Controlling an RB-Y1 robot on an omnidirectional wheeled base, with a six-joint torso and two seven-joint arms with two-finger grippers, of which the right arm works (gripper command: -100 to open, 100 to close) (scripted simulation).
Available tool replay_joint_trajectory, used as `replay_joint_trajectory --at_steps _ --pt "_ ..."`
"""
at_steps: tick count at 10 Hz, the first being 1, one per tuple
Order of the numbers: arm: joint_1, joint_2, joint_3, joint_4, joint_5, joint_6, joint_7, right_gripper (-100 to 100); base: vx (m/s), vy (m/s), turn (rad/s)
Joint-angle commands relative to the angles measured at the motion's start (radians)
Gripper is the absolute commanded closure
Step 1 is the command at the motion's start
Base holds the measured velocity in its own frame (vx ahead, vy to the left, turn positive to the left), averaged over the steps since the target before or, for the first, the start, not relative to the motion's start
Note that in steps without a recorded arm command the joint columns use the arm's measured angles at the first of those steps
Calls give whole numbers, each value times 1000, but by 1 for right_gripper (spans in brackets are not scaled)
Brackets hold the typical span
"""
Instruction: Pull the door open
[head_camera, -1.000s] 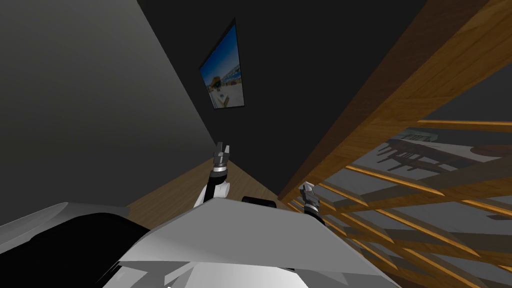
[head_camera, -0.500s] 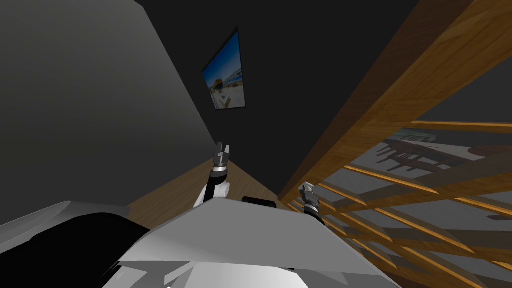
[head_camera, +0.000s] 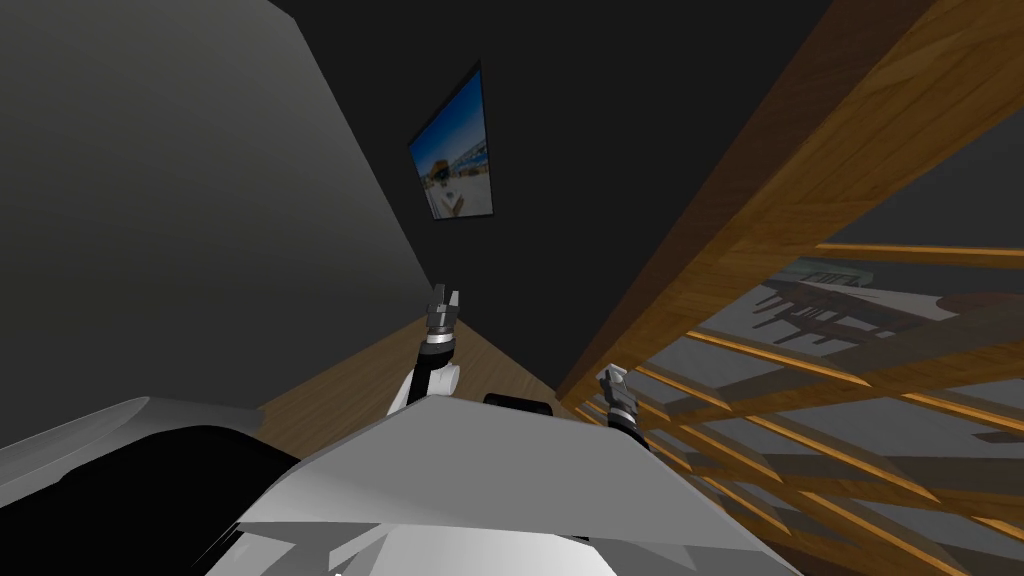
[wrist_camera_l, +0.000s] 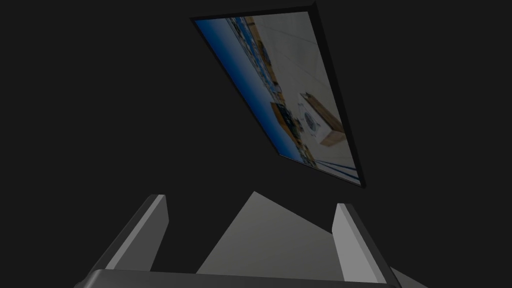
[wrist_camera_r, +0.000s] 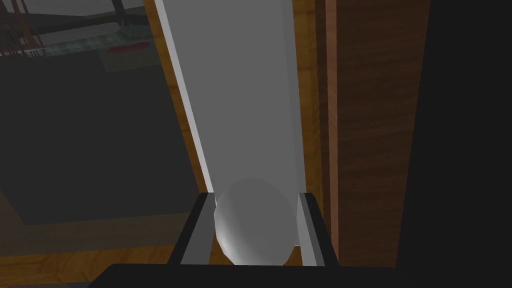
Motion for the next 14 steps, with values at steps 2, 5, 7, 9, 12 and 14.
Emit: replay_joint_trajectory --at_steps 2,5,7,9,12,14 --pt "-1 1 3 -1 -2 -1 -60 100 -23 1 9" --pt "-3 1 6 -1 -5 -1 -141 100 -28 -1 14" --pt "-4 1 8 -1 -6 -1 -176 100 -27 -2 10" --pt "-5 1 10 -1 -7 -1 -235 100 -22 1 8" --pt "-7 1 13 -1 -10 -1 -306 100 -29 1 12" --pt "-8 2 14 -1 -11 -2 -342 100 -30 -2 14"
